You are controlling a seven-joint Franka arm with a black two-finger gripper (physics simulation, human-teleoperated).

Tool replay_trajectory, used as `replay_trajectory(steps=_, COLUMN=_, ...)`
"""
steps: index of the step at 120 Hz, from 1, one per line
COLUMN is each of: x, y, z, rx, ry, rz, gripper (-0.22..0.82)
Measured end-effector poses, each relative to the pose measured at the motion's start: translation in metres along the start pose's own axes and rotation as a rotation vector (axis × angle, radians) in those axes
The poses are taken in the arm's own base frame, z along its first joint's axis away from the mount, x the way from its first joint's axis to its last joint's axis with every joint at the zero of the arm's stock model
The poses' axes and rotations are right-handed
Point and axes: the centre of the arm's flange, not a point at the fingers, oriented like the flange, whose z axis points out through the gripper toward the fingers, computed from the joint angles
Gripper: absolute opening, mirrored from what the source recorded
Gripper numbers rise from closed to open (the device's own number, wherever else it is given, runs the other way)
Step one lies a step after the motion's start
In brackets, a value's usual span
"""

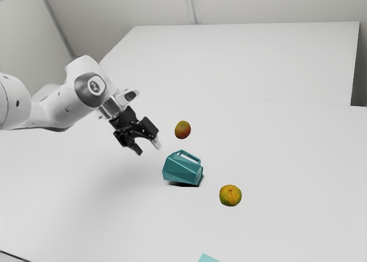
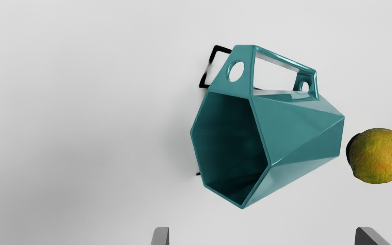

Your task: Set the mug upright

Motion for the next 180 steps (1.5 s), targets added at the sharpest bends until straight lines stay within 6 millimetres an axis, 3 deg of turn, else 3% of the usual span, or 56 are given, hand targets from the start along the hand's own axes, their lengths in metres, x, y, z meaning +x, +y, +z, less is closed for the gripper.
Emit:
replay_trajectory(steps=43, x=0.004, y=0.004, z=0.047, rx=-0.088, ry=0.013, rz=-0.115, gripper=0.58)
replay_trajectory(steps=115, x=0.018, y=0.031, z=0.083, rx=-0.111, ry=0.014, rz=-0.126, gripper=0.53)
replay_trajectory(steps=150, x=0.019, y=0.042, z=0.083, rx=-0.122, ry=0.026, rz=-0.125, gripper=0.20)
replay_trajectory(steps=180, x=0.027, y=0.064, z=0.073, rx=-0.125, ry=0.054, rz=-0.089, gripper=0.10)
